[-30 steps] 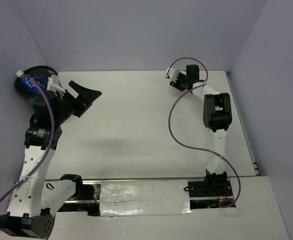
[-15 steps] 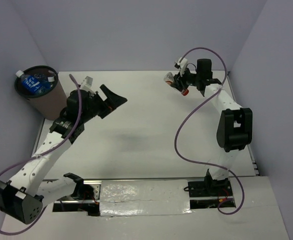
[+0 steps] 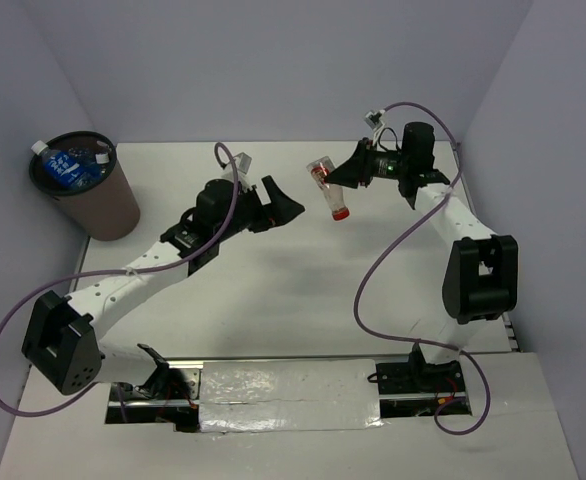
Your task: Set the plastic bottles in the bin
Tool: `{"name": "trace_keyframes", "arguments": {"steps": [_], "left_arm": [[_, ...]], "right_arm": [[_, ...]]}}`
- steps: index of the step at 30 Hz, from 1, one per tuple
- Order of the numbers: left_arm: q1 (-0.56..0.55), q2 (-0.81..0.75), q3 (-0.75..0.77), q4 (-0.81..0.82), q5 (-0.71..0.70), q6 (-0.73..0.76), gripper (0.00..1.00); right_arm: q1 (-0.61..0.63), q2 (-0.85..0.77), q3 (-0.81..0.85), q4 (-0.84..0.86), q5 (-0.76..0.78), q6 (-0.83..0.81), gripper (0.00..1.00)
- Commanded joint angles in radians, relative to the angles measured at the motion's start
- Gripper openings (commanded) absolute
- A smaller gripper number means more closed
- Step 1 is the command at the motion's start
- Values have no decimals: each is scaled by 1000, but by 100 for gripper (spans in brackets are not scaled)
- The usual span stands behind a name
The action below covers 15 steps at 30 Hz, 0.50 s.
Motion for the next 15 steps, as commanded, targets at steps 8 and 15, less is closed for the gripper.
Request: {"name": "trace_keyframes", "arguments": {"steps": [8, 15], "left_arm": [[-74, 86, 90, 230, 9, 68, 99], [-86, 133, 116, 288, 58, 42, 99]], "right_arm": [[44, -37, -191, 1044, -97, 1051, 10], [66, 32, -172, 1315, -49, 1352, 10]]}}
